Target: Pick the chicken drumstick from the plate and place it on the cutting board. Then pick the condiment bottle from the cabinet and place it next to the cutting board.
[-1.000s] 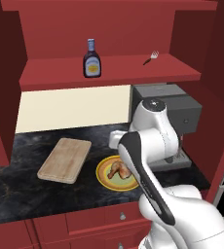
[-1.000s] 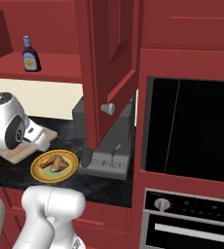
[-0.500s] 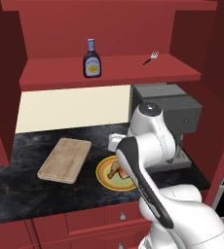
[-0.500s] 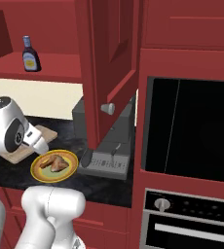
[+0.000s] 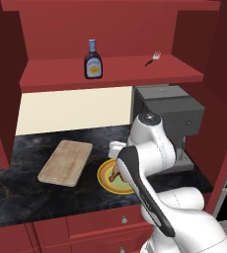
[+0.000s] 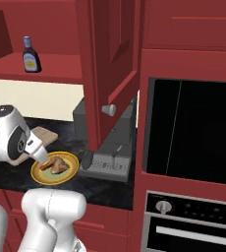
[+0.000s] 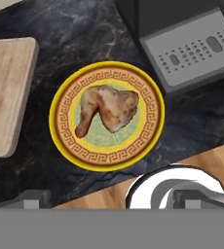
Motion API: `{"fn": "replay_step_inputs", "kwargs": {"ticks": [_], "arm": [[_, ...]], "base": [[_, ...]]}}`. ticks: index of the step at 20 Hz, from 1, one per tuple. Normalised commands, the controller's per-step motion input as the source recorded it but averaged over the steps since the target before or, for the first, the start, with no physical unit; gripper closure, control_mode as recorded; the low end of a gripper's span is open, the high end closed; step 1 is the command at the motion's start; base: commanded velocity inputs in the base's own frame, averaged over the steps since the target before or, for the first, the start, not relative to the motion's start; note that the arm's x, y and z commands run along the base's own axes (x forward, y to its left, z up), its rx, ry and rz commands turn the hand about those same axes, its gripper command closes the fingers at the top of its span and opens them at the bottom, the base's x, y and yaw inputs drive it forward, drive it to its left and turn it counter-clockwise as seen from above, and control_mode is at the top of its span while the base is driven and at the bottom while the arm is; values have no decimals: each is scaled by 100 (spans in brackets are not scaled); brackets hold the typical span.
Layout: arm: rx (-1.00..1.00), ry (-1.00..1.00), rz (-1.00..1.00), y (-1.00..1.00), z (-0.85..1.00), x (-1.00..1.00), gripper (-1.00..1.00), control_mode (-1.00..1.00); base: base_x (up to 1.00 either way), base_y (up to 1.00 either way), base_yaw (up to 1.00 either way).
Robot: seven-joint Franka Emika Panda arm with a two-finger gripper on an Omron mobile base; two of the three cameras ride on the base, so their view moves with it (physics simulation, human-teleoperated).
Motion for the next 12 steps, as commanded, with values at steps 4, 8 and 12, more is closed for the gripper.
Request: {"fn": "replay_step_inputs", "kwargs": {"ticks": [4, 8, 12], "arm": [[5, 3, -3, 5, -19, 0, -100, -100], [3, 0, -3, 1, -21, 0, -100, -100], [0, 0, -4, 0, -19, 0, -100, -100]], "base": [[0, 0, 0], [0, 0, 0], [0, 0, 0]]}}
